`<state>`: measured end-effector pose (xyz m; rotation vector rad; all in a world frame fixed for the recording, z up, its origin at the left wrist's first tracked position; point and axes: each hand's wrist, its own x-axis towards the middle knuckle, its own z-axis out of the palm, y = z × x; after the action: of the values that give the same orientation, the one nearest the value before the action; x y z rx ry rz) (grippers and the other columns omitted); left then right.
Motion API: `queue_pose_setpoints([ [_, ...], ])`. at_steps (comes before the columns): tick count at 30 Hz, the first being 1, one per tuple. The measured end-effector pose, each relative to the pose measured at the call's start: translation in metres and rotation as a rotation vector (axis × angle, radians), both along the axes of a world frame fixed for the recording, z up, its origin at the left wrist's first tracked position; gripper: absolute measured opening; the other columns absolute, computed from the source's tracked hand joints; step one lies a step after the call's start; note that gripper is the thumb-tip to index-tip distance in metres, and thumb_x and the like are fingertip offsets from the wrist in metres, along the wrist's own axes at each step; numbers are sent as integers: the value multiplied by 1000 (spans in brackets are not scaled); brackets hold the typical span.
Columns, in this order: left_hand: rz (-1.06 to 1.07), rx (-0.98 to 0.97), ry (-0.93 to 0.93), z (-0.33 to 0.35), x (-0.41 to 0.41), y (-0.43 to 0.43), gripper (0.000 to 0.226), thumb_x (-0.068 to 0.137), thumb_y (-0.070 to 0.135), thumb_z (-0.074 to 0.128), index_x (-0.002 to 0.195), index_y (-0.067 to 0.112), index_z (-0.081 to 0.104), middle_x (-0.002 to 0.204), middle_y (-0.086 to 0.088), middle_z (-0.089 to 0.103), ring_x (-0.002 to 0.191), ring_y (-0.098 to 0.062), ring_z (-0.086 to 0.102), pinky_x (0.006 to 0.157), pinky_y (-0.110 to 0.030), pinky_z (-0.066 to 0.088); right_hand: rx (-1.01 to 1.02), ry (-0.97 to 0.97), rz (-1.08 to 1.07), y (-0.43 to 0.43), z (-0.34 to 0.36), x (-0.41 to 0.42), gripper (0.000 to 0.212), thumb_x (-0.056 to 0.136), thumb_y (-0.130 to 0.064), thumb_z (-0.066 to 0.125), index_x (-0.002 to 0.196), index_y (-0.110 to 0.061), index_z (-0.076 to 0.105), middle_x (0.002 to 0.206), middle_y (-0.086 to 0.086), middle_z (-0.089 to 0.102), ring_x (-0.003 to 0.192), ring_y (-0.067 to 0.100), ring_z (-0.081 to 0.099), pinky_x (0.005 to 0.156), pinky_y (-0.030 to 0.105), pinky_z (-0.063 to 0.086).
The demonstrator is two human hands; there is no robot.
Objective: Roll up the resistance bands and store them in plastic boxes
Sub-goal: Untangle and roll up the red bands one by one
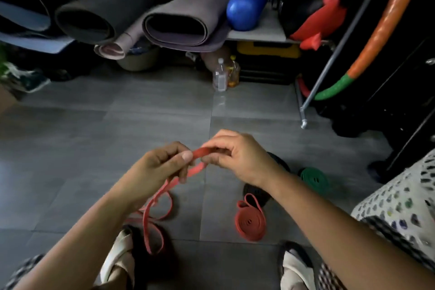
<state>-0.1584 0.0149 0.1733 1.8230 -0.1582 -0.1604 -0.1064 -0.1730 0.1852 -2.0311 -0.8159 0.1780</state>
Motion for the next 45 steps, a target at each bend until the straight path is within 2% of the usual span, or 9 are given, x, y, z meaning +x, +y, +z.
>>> queue_pose_setpoints([
  [3, 105, -290, 32, 4, -14, -19, 38, 68, 44, 66, 90, 13, 62, 74, -3, 62, 65, -12, 55, 61, -18, 46, 87, 133, 25, -14, 32, -12, 20, 75, -17, 73, 95, -10, 72, 78, 3, 62, 68, 12, 58, 68, 34, 49],
  [7, 14, -402, 234, -10, -14, -34, 41, 70, 51, 66, 92, 17, 74, 96, -11, 70, 91, -22, 65, 91, -37, 48, 171, 242, -6, -17, 22, -17, 15, 72, -14, 73, 86, -18, 71, 73, -5, 64, 63, 9, 60, 63, 26, 51],
  [13, -1, -335, 344, -7, 8, -29, 16, 71, 27, 62, 69, 11, 63, 56, 2, 53, 53, -9, 46, 53, -15, 40, 117, 257, -76, -27, 7, -4, 20, 70, -22, 75, 88, -29, 71, 82, 0, 67, 77, 12, 62, 73, 28, 51],
  [18, 68, -55, 370, -14, 19, -25, 13, 75, 16, 74, 71, 10, 62, 51, 9, 48, 48, -4, 41, 51, -16, 36, -438, -167, -7, -16, -4, -2, 21, 80, -29, 69, 100, -23, 70, 89, -8, 61, 79, 10, 55, 71, 31, 45],
  [23, 105, -68, 351, -23, 17, -31, 16, 81, 14, 67, 66, 15, 62, 47, 14, 47, 46, -1, 38, 48, -11, 33, -498, -324, 0, -10, -21, 0, 16, 77, -30, 62, 83, -19, 71, 73, -2, 60, 69, 21, 58, 56, 30, 40],
  [30, 88, -467, 382, -18, 20, -21, 15, 76, 19, 62, 62, 13, 63, 57, 1, 53, 54, -8, 46, 56, -15, 40, 55, 152, 1, -13, -28, 16, 13, 73, -29, 71, 85, -31, 72, 80, -8, 61, 69, 2, 55, 62, 10, 38],
  [38, -28, -882, 497, -30, 20, -38, 35, 57, 44, 84, 69, 15, 68, 61, 2, 53, 57, -8, 48, 62, -19, 41, 577, 528, -7, 0, -50, 11, 33, 53, -61, 77, 75, -37, 75, 86, -21, 57, 91, 0, 55, 84, 18, 43],
  [41, 59, -766, 389, -25, 25, -40, 31, 66, 46, 78, 63, 17, 66, 56, 5, 48, 54, -7, 42, 59, -17, 38, 630, 554, -27, 1, -52, 13, 33, 53, -59, 78, 76, -34, 76, 86, -19, 59, 90, 0, 56, 82, 15, 45],
  [45, 233, -339, 300, -17, 33, -36, 34, 78, 33, 68, 48, 20, 59, 46, 8, 42, 47, -5, 36, 53, -16, 31, 136, 141, -37, -9, -43, 27, 38, 66, -57, 67, 101, -45, 65, 91, -16, 53, 82, 4, 54, 71, 11, 42],
])
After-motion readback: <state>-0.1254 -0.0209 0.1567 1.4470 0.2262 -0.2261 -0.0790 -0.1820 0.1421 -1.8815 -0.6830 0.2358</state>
